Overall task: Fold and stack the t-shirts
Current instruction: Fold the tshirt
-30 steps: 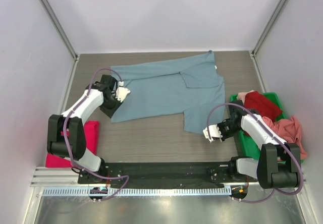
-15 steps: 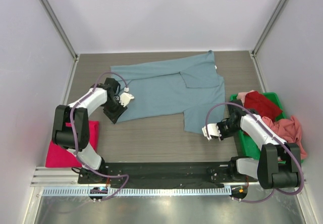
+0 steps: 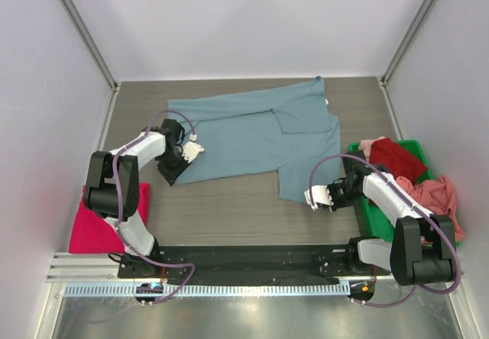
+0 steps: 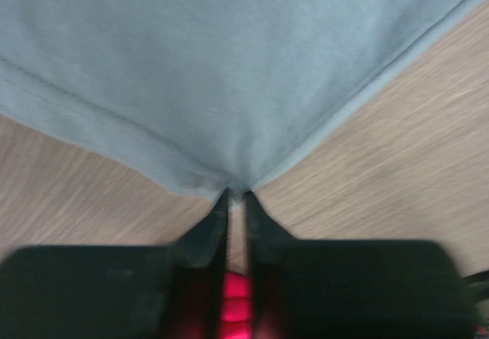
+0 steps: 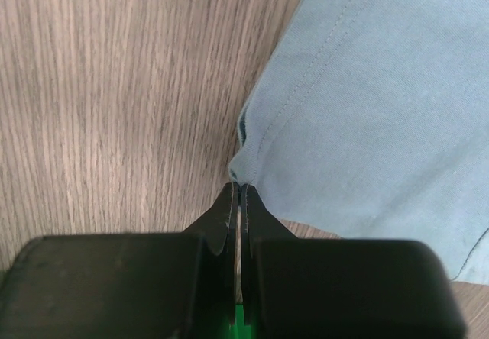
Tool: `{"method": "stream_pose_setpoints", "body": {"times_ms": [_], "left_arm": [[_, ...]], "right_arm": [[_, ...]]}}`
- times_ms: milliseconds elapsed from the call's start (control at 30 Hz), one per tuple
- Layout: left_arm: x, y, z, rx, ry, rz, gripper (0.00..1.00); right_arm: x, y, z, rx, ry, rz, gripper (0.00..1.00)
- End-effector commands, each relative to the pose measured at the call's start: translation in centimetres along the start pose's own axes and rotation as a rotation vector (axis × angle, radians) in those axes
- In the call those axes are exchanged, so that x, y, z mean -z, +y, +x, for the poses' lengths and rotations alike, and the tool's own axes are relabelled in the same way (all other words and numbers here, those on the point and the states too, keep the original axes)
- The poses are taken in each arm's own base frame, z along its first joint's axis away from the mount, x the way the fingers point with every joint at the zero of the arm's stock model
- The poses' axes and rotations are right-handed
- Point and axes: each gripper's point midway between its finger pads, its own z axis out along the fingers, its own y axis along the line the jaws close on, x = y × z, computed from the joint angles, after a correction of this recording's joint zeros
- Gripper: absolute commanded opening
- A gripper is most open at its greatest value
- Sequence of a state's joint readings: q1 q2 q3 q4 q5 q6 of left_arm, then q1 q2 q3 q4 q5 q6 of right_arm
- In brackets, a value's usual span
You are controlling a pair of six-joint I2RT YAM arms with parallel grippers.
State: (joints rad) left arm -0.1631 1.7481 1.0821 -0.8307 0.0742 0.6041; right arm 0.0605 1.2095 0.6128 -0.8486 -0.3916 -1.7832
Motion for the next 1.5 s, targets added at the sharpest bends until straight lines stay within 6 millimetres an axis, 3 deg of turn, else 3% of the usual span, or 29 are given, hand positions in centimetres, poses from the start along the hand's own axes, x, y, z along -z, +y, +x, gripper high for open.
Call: {"method": "stream_pose_setpoints", "body": {"times_ms": [0, 133, 233, 267, 333, 367, 467, 567, 600, 733, 1000, 1133, 1167, 1233, 1267, 1467], "left_arm": [[-1.9, 0.4, 0.7, -0.022, 0.025, -0.016, 0.04], [-0.9, 0.8, 0.7, -0.028, 0.003, -0.055, 0.00], [1.6, 1.3, -0.2, -0.033, -0.052, -0.099, 0.00], [2.4, 1.4, -0.5, -0.034, -0.068, -0.106, 0.00], [4.7, 1.7, -1.6, -0.039, -0.109, -0.126, 0.00], [5.4, 1.9, -1.9, -0.042, -0.119, -0.130, 0.00], [7.7, 2.8, -3.7, -0.046, -0.166, -0.159, 0.00], [8.4, 3.8, -4.8, -0.059, -0.171, -0.171, 0.00], [9.3, 4.5, -5.8, -0.062, -0.192, -0.190, 0.00], [9.7, 6.6, -7.3, -0.056, -0.196, -0.219, 0.00], [6.5, 10.1, -9.8, 0.042, -0.195, -0.206, 0.00], [7.0, 12.3, -11.3, 0.088, -0.227, -0.230, 0.00], [7.0, 12.7, -11.6, 0.093, -0.233, -0.233, 0.00], [6.4, 13.4, -11.7, 0.107, -0.220, -0.228, 0.00], [7.1, 14.1, -12.3, 0.108, -0.240, -0.245, 0.00], [6.0, 16.5, -13.1, 0.129, -0.223, -0.261, 0.00]], "right_arm": [[0.6, -1.4, -0.1, -0.029, 0.010, 0.050, 0.01], [2.1, -4.1, -0.7, -0.155, -0.011, 0.160, 0.01], [5.5, -8.1, -2.3, -0.281, -0.068, 0.303, 0.01], [7.7, -10.3, -3.0, -0.287, -0.088, 0.375, 0.01], [9.9, -12.4, -4.0, -0.358, -0.133, 0.453, 0.01], [11.9, -14.0, -4.6, -0.358, -0.151, 0.511, 0.01], [15.1, -17.2, -5.5, -0.400, -0.191, 0.617, 0.01], [16.8, -20.1, -5.8, -0.442, -0.228, 0.684, 0.01], [17.1, -20.8, -5.6, -0.456, -0.229, 0.697, 0.01], [17.1, -24.5, -4.6, -0.504, -0.233, 0.741, 0.01], [14.5, -30.5, -1.1, -0.575, -0.204, 0.791, 0.01], [14.4, -33.6, 0.0, -0.605, -0.206, 0.851, 0.01], [15.3, -34.7, -0.1, -0.601, -0.215, 0.878, 0.01], [14.5, -35.9, 0.6, -0.626, -0.218, 0.883, 0.01], [15.1, -36.9, 0.6, -0.624, -0.221, 0.907, 0.01], [14.7, -40.8, 1.8, -0.632, -0.231, 0.945, 0.01]]}}
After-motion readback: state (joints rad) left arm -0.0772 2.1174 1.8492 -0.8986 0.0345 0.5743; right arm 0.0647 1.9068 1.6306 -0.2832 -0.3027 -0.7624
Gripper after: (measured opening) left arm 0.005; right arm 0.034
